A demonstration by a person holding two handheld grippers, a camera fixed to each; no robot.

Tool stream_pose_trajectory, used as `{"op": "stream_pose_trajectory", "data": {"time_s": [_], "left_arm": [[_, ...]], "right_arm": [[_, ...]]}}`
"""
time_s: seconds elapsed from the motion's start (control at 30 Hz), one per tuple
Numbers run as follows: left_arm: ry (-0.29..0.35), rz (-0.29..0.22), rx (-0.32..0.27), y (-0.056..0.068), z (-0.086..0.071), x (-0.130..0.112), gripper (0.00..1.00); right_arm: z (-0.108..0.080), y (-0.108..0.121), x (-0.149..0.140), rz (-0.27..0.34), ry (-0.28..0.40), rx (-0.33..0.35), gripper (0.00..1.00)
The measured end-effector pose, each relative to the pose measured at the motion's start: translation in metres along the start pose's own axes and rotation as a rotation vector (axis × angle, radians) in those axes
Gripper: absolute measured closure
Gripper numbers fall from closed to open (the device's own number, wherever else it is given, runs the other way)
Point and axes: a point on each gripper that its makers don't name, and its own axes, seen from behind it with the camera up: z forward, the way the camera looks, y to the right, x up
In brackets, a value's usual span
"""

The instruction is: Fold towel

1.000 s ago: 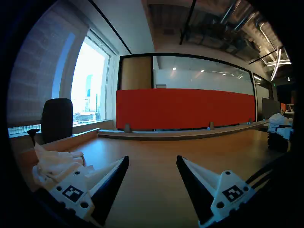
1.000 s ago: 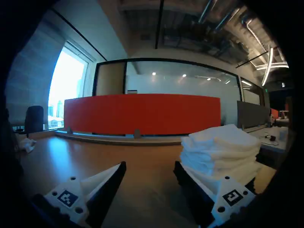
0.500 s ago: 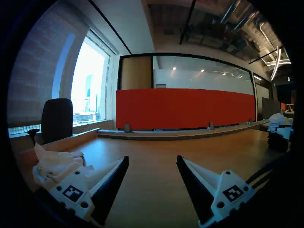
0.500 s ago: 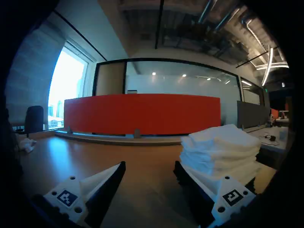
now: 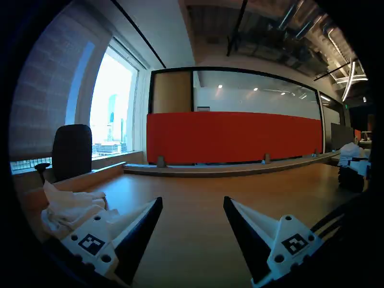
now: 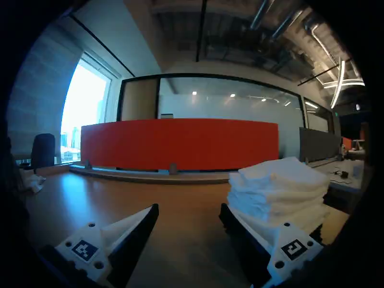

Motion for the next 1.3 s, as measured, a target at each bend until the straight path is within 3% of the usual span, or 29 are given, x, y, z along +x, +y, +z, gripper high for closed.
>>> {"op": "stream_pose_trajectory", "data": {"time_s": [1.3], "left_arm": [[-0.003, -0.002, 0.0, -0.0022, -0.0037, 0.0061, 0.06]], "right_arm": [[0.0005, -0.0006, 0.0005, 0.0, 0.0, 0.0, 0.0]]}}
